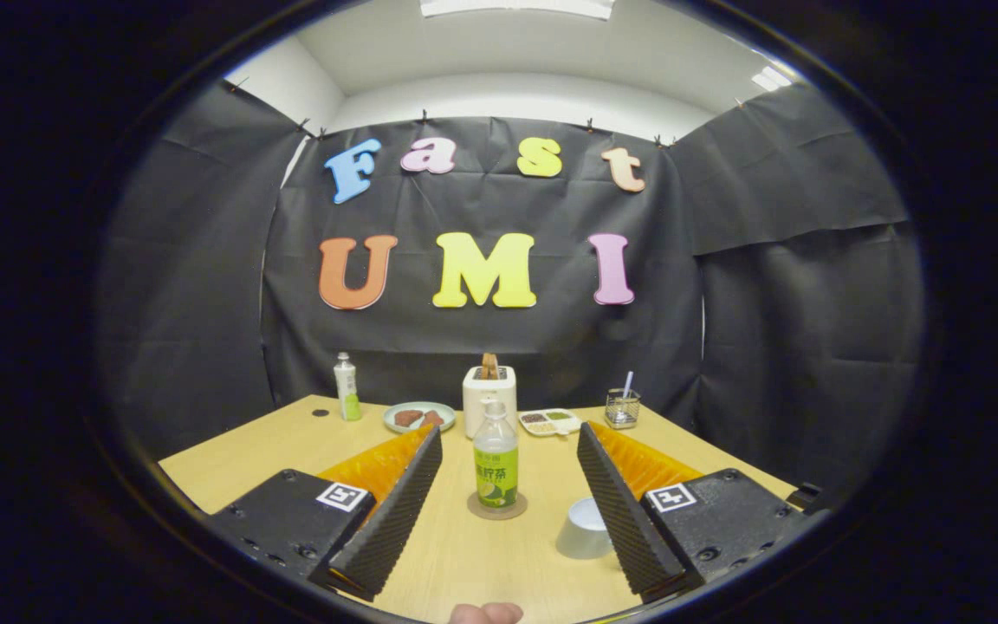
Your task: Take the bottle from table, then pour the juice into the cup, finally place the bottle on the coaster
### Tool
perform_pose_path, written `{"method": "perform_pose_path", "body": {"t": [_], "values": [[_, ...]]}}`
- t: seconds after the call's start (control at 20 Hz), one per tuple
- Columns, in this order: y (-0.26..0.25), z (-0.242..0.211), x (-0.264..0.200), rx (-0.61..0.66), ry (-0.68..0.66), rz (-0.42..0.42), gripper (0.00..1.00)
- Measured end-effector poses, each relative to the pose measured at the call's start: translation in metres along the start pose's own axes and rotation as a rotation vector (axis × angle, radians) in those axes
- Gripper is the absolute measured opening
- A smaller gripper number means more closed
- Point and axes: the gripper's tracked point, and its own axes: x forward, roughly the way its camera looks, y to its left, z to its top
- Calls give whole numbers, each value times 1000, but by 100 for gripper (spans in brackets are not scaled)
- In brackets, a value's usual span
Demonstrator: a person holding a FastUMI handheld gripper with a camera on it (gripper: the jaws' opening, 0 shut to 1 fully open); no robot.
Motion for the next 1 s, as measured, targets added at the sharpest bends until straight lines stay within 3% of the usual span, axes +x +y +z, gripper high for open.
{"method": "perform_pose_path", "body": {"t": [0.4,1.0], "values": [[27,0,-30,4,5,67,100],[26,-4,-44,10,5,62,100]]}}
